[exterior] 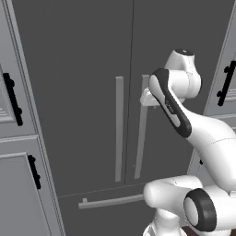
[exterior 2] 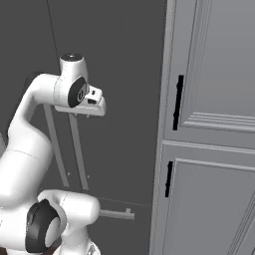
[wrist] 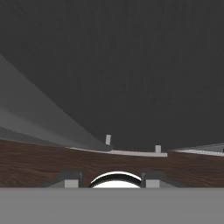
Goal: Take the strawberry from the fridge and place it on top of the pancake, located on the dining counter.
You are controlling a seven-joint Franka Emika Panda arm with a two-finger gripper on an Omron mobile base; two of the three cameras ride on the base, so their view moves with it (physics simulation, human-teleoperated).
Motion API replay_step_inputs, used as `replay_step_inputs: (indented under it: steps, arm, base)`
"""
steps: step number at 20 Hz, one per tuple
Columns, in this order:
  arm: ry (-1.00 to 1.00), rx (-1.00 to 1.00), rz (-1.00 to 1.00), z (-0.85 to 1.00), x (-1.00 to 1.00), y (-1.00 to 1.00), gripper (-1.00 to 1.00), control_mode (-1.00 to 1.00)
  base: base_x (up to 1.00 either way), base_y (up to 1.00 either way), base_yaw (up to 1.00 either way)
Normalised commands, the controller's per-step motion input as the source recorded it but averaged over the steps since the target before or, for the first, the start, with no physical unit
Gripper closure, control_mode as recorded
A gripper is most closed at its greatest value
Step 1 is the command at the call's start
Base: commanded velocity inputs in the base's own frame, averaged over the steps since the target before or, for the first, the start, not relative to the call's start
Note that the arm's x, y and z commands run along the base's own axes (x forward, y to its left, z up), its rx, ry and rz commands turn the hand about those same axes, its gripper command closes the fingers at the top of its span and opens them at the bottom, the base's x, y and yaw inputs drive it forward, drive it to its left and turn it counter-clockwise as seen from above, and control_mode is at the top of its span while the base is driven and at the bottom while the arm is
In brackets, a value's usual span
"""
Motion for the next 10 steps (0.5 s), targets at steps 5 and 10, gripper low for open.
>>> replay_step_inputs:
  steps: [5, 10]
  arm:
    - [0.0, 0.0, 0.0, 0.0, 0.0, 0.0, -1.0, 1.0]
    - [0.0, 0.0, 0.0, 0.0, 0.0, 0.0, -1.0, 1.0]
  base:
    - [-0.16, 0.0, 0.0]
    - [-0.19, 0.19, 0.0]
